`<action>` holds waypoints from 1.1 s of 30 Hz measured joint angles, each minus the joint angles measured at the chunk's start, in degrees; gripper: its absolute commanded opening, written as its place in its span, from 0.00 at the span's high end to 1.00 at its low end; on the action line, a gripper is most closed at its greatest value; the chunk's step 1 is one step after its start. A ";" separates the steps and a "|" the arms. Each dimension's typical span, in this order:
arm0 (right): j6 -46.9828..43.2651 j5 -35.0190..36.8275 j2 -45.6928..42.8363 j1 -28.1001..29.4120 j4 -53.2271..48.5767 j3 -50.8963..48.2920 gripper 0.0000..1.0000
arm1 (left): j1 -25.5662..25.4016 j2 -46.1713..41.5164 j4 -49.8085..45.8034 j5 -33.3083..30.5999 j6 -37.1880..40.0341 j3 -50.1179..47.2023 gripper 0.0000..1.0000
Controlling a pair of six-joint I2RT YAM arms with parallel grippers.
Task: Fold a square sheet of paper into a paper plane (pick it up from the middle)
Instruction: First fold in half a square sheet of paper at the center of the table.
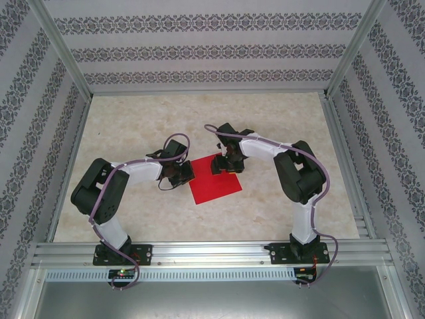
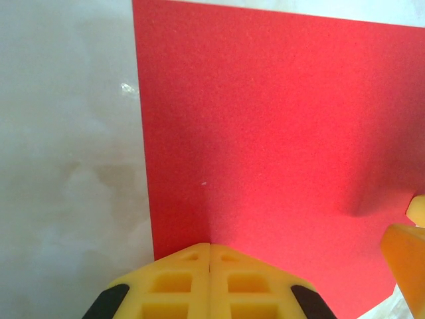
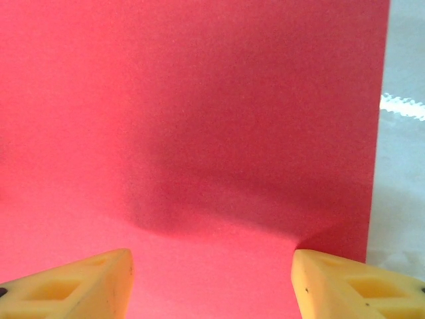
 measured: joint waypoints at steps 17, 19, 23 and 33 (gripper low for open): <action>0.50 -7.85 -0.79 0.13 4.81 -2.08 0.32 | -0.07 0.02 0.00 -0.20 -0.17 0.00 1.00; 0.59 -7.93 -0.92 0.13 4.98 -2.19 0.32 | -0.07 0.02 0.00 -0.24 -0.17 0.00 1.00; 0.66 -7.96 -1.18 0.15 5.11 -2.29 0.27 | -0.26 0.02 0.00 -0.46 -0.15 0.00 1.00; 0.61 -5.31 -1.31 3.67 3.45 -1.64 0.30 | -0.33 0.02 0.04 -0.57 -0.15 0.00 1.00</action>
